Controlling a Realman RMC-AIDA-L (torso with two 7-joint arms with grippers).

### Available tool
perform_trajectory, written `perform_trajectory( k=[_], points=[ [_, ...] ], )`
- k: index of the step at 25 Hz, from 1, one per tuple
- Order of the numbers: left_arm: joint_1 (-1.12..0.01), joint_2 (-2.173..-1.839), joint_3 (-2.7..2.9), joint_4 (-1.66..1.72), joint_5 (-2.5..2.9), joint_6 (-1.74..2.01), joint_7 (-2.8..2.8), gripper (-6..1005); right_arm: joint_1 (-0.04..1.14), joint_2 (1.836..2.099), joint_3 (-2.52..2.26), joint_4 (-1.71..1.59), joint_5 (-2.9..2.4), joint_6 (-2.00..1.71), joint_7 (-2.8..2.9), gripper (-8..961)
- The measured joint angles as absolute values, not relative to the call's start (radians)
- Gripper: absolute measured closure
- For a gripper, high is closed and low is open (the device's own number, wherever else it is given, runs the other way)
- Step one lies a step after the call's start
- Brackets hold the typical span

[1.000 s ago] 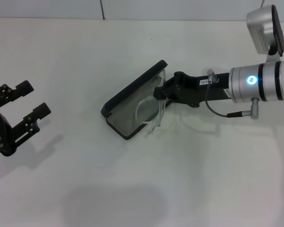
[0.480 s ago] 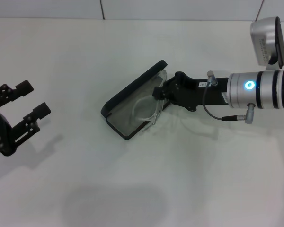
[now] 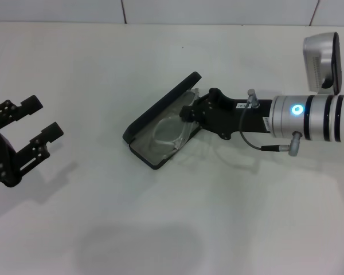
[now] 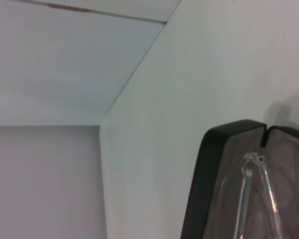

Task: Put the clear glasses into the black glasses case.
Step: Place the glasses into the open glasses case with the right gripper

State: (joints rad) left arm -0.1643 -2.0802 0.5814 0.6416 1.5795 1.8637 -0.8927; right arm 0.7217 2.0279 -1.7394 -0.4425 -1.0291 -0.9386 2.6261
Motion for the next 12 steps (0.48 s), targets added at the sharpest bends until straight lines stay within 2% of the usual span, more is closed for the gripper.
perform_trajectory(
  k=[12],
  points=[
    [-0.162, -2.080, 0.581, 0.627, 1.578, 1.866, -0.870, 438, 0.695, 2.028, -1.837, -0.452, -0.900, -0.896, 2.622, 906]
  ],
)
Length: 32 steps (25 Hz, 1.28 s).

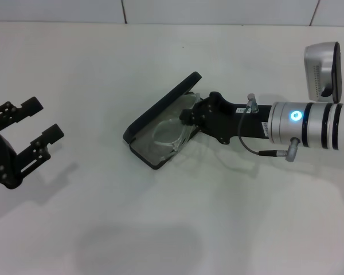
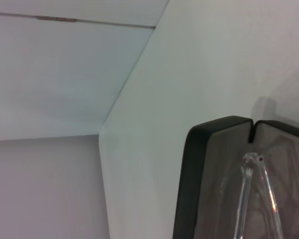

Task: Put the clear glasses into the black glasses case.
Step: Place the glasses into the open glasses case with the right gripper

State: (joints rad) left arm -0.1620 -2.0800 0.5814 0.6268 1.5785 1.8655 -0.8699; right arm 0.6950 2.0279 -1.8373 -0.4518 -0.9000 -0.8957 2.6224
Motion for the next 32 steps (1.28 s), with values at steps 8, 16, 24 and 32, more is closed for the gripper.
perform_trajectory(
  k=[8, 16, 24, 32],
  points=[
    [-0.160, -2.083, 0.582, 0.618, 1.578, 1.867, -0.860, 438, 0.695, 2.028, -1.858, -0.473, -0.889, -0.862, 2.608, 888],
    [-0.158, -2.083, 0.581, 0.617, 1.578, 1.867, -0.857, 439, 0.698, 2.028, -1.865, -0.478, -0.888, -0.835, 2.606, 870],
    [-0.160, -2.083, 0.581, 0.615, 1.578, 1.867, -0.857, 439, 0.702, 2.028, -1.870, -0.492, -0.886, -0.823, 2.606, 852],
    [-0.166, -2.081, 0.581, 0.608, 1.578, 1.867, -0.858, 439, 0.707, 2.028, -1.889, -0.493, -0.862, -0.812, 2.588, 834]
  ],
)
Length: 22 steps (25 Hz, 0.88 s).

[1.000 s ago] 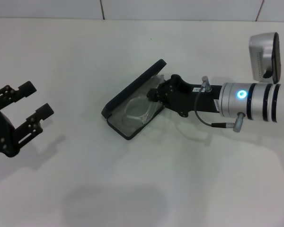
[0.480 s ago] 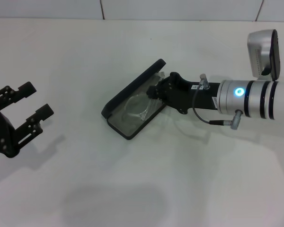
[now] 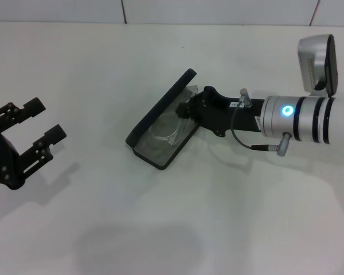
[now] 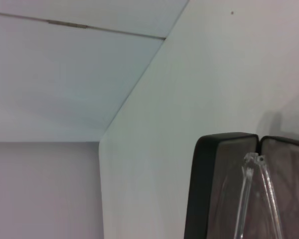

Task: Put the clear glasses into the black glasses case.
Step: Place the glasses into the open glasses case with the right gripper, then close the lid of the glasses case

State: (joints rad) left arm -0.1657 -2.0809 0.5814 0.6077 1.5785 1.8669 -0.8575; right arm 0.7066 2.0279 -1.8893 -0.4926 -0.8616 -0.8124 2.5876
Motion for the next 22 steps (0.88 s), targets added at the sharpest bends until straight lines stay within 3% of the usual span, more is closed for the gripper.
perform_trajectory(
  k=[22],
  points=[
    [-0.174, -2.083, 0.581, 0.607, 1.579, 1.867, -0.859, 439, 0.682, 2.028, -1.886, -0.504, -0.860, -0.874, 2.528, 784]
  ],
)
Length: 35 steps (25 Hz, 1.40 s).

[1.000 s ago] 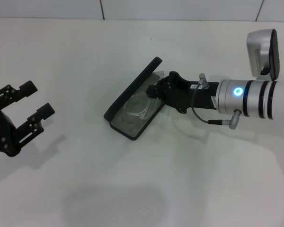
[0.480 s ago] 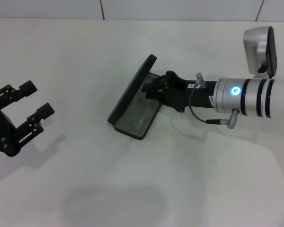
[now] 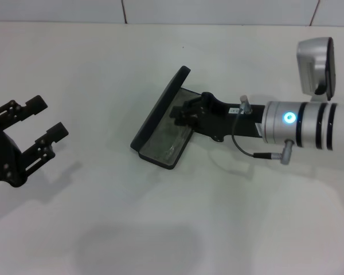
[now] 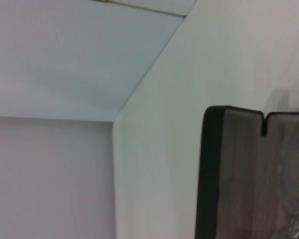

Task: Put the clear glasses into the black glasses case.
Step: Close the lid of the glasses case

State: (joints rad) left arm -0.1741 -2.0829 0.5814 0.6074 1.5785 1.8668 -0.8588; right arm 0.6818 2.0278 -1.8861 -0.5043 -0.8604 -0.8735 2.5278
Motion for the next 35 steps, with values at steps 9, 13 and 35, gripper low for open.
perform_trajectory(
  k=[9, 13, 35],
  points=[
    [-0.197, -2.085, 0.585, 0.608, 1.524, 1.908, -0.955, 440, 0.517, 2.027, -1.819, -0.630, -0.861, -0.913, 2.389, 783],
    [-0.252, -2.087, 0.590, 0.601, 1.523, 1.911, -1.026, 440, 0.453, 2.027, -1.737, -0.637, -0.861, -0.990, 2.279, 783],
    [-0.610, -2.087, 0.657, 0.558, 1.679, 1.572, -1.401, 498, 0.322, 2.012, -1.473, -0.621, -0.871, -1.347, 1.531, 782]
  ],
)
